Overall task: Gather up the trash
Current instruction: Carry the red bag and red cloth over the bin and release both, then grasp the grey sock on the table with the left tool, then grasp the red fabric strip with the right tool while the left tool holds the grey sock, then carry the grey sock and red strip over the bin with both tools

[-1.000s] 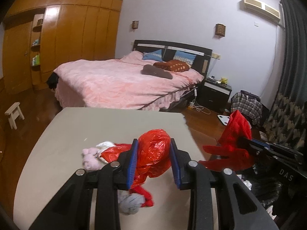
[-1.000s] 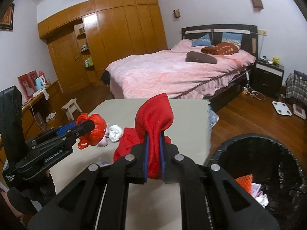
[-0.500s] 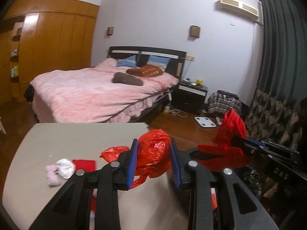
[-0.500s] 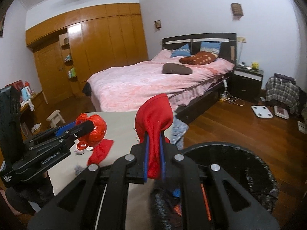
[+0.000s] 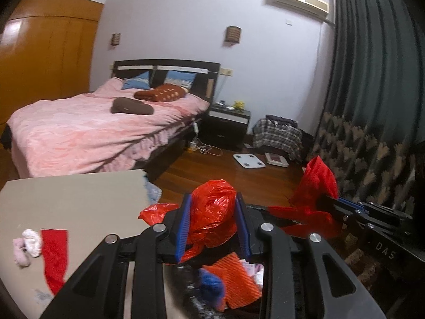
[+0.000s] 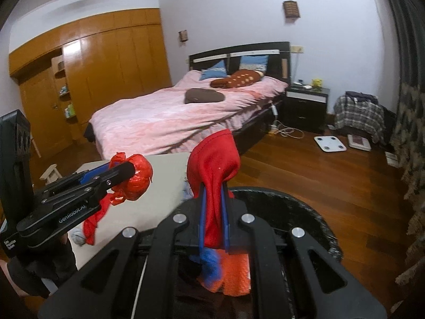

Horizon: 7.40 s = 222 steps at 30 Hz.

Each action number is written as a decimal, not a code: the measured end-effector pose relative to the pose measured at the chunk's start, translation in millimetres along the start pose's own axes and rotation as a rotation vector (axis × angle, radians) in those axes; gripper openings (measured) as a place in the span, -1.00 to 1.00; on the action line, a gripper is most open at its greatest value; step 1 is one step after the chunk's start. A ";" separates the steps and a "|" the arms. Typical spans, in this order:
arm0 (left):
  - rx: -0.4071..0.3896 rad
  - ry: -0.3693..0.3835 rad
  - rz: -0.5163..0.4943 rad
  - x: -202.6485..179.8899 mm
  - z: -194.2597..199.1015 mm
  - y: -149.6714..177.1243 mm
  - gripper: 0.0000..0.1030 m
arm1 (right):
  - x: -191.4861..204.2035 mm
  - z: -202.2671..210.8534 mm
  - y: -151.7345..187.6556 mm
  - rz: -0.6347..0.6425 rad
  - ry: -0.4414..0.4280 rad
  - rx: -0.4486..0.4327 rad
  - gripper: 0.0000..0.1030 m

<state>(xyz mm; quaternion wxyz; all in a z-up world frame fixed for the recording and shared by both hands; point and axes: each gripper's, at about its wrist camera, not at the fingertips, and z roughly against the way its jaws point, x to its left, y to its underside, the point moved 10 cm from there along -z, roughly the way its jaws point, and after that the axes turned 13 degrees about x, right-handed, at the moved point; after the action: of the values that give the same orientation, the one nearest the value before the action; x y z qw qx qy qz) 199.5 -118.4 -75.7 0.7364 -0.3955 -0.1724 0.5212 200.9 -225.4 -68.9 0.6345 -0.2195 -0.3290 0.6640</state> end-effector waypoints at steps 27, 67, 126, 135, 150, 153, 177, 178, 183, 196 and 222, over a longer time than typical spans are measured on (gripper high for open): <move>0.110 0.097 -0.024 -32.2 -62.2 9.6 0.48 | -87.2 -15.0 40.2 -0.150 0.158 0.021 0.80; 0.123 -0.409 0.249 253.1 82.9 145.5 0.79 | 197.7 -97.6 40.3 0.145 -0.214 0.118 0.89; 0.158 -0.430 0.395 343.1 89.2 174.4 -0.24 | 274.0 -177.5 56.3 0.237 -0.232 0.227 0.89; 0.160 -0.460 0.415 357.1 93.4 180.3 -0.24 | 310.9 -212.1 64.7 0.288 -0.229 0.289 0.85; 0.166 -0.482 0.443 369.3 95.8 184.9 -0.24 | 331.7 -244.8 88.2 0.289 -0.258 0.431 -0.10; 0.168 -0.482 0.441 367.6 94.4 183.5 -0.24 | 336.4 -240.6 93.6 0.296 -0.291 0.444 -0.55; 0.115 -0.443 0.365 323.0 102.7 140.8 -0.24 | 298.7 -160.0 44.3 0.254 -0.352 0.300 -0.80; 0.112 -0.441 0.360 319.6 103.4 138.3 -0.23 | 295.6 -156.2 42.1 0.251 -0.352 0.293 -0.80; 0.104 -0.427 0.339 302.3 106.1 127.5 -0.24 | 286.2 -140.9 32.9 0.239 -0.349 0.262 -0.80; 0.081 -0.377 0.286 257.4 100.7 98.4 -0.23 | 246.7 -100.2 14.7 0.188 -0.321 0.191 -0.80; 0.046 -0.232 0.160 148.2 71.9 46.8 -0.23 | 140.6 -28.9 -3.4 0.117 -0.180 0.063 -0.80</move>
<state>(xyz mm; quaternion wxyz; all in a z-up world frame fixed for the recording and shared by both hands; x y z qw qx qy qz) 181.0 51.3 -89.7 0.6764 -0.3283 -0.2122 0.6242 209.9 -82.0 -68.6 0.5692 -0.1577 -0.3502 0.7270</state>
